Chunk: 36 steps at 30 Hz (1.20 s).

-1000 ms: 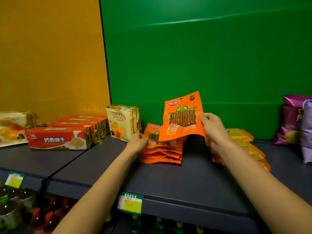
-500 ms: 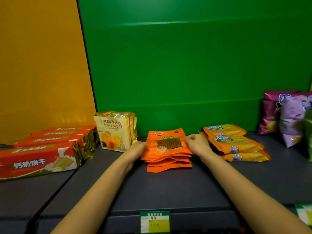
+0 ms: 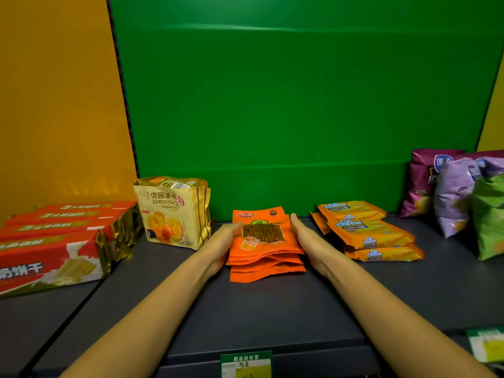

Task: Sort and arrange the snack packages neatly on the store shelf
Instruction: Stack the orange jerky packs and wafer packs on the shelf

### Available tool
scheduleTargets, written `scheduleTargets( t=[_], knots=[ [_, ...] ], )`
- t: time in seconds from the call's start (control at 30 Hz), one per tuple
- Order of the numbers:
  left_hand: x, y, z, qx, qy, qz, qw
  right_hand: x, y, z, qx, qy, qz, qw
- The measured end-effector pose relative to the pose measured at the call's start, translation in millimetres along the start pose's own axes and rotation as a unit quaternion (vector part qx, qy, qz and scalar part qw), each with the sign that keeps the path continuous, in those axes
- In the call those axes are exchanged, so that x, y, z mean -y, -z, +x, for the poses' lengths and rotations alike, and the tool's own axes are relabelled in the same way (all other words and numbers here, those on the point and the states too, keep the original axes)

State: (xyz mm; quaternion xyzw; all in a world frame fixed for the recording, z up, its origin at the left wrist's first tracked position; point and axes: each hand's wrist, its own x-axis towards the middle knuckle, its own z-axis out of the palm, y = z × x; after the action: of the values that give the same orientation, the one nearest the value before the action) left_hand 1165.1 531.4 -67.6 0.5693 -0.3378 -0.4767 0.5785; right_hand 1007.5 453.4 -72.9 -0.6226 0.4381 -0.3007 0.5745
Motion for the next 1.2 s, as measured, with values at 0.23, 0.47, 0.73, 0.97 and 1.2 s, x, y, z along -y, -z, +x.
scheduleTargets(
  t=[0.23,0.47,0.73,0.97,1.2],
  knots=[
    [-10.0,-5.8,-1.4,-0.016,0.006,-0.041,0.999,7.6,-2.8,4.7,-0.022,0.001,0.011,1.0],
    [-0.1,-4.0,-9.1,-0.024,0.021,-0.061,0.998,-1.8,3.6,-12.6,0.003,0.007,0.109,0.994],
    [13.0,-14.7,-27.1,-0.031,-0.026,-0.044,0.998,-31.0,-2.4,-19.3,0.059,0.005,0.066,0.996],
    [2.9,-5.2,-44.6,-0.088,-0.086,0.139,0.983,4.9,-1.7,-37.2,-0.012,0.145,-0.172,0.974],
    [-24.3,62.8,-122.6,-0.209,-0.272,0.309,0.887,74.7,-49.8,-31.0,0.013,0.311,-0.275,0.91]
  ],
)
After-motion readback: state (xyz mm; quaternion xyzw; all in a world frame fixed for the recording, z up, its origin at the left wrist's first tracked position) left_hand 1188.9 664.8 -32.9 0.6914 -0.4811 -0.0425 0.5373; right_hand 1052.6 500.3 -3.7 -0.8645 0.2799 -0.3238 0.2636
